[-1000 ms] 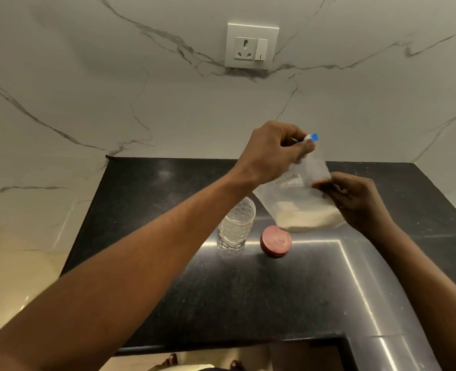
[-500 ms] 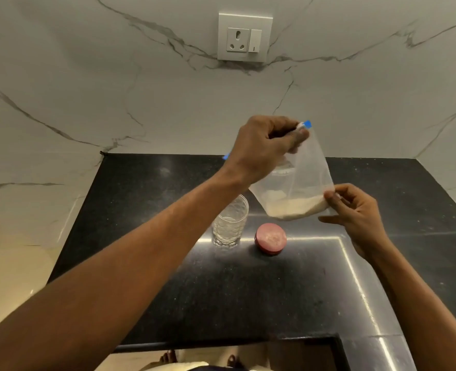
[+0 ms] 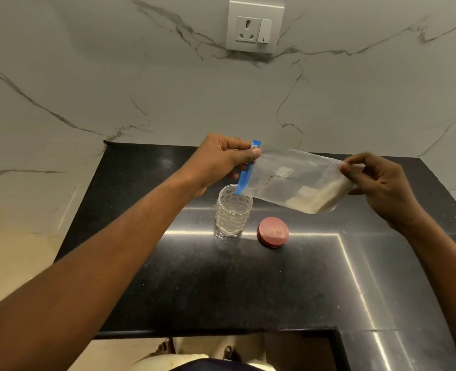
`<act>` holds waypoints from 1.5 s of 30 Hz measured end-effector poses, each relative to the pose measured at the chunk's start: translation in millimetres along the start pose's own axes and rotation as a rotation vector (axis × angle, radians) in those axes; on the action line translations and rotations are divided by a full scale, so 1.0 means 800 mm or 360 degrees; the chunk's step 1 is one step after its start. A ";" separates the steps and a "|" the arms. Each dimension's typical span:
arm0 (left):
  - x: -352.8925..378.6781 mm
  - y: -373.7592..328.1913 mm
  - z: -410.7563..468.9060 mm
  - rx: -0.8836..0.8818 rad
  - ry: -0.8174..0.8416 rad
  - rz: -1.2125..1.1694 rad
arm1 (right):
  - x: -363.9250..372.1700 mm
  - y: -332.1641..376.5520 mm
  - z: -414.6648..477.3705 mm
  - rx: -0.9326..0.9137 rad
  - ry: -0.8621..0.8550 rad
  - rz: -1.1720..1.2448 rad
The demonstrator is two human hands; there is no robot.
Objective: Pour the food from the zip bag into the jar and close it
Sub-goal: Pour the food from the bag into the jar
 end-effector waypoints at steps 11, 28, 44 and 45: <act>-0.006 0.015 -0.009 0.0053 -0.0058 0.0039 | -0.008 0.040 0.029 -0.0246 0.0161 -0.0307; -0.030 0.026 -0.017 0.0217 -0.0197 0.0209 | 0.009 0.085 0.046 -0.0507 0.0174 -0.0658; -0.047 0.041 -0.024 0.0124 -0.0232 0.0206 | 0.033 0.129 0.059 -0.0703 0.0334 -0.0773; -0.048 0.043 -0.024 0.0114 -0.0232 0.0194 | 0.035 0.133 0.060 -0.0720 0.0349 -0.0779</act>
Point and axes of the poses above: each hand's wrist, its own z-axis towards the middle knuckle, its own x-axis out of the palm, y = z × x, the point moved 2 cm from there along z, towards the middle knuckle, and after that the axes turned 2 degrees about -y, right-handed, at the moved point
